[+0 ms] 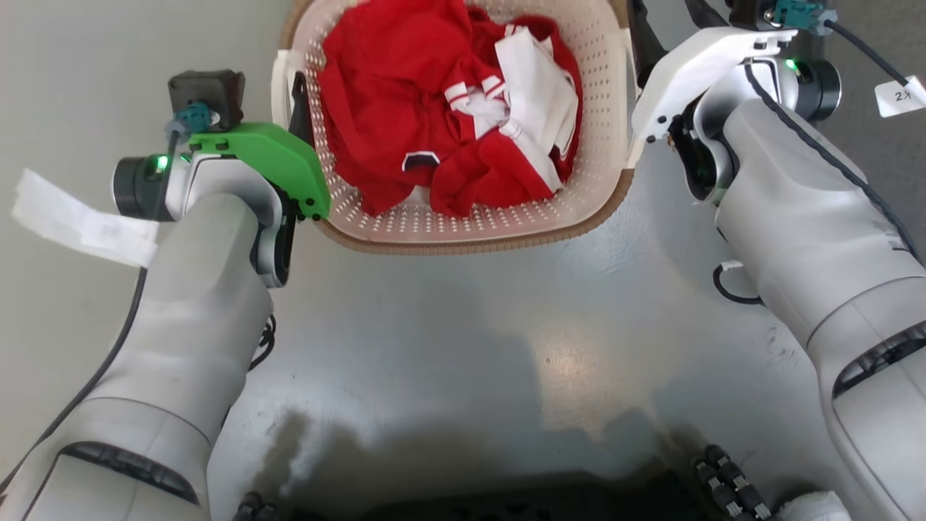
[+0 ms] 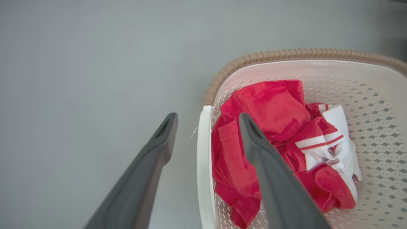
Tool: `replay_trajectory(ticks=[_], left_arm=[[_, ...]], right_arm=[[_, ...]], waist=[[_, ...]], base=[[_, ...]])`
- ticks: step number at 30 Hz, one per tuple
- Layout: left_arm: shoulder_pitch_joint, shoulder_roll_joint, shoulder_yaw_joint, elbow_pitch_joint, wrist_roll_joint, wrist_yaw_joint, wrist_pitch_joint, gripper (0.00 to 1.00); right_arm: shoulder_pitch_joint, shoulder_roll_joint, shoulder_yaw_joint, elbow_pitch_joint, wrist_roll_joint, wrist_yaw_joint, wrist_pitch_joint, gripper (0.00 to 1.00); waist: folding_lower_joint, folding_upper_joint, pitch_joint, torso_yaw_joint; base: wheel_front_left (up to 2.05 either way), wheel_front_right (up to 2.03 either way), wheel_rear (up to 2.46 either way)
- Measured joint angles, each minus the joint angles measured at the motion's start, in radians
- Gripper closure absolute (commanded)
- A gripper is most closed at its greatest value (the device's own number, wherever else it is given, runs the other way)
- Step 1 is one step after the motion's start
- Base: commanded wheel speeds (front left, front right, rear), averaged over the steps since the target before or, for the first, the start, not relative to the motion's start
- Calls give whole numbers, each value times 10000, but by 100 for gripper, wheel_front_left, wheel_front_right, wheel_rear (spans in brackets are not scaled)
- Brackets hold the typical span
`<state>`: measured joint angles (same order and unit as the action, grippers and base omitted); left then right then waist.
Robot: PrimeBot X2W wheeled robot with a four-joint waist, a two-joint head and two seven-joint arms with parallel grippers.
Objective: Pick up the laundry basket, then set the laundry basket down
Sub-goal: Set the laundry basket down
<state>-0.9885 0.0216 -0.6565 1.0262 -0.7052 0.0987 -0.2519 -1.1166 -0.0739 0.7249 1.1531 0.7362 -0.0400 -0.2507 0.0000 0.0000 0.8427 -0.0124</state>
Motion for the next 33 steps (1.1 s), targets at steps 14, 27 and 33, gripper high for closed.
replay_trajectory(ticks=[14,27,33], left_arm=[[1181,698,1436,-2378,1145,163,-2,0],[3619,926,2725,-4769,2443,245,-2,0],[4980,894,3317,-5555,2970,247,-2,0]], right_arm=[[1107,-587,-1315,-2529,-800,-259,-13,0],[3577,-706,-2424,-4826,-1950,-585,-31,0],[4954,-673,-2734,-5682,-2414,-604,-35,0]], waist=[[0,0,-1580,-38],[0,0,-3343,-156],[-1,0,-4192,-146]], base=[[0,0,0],[0,0,0],[0,0,0]])
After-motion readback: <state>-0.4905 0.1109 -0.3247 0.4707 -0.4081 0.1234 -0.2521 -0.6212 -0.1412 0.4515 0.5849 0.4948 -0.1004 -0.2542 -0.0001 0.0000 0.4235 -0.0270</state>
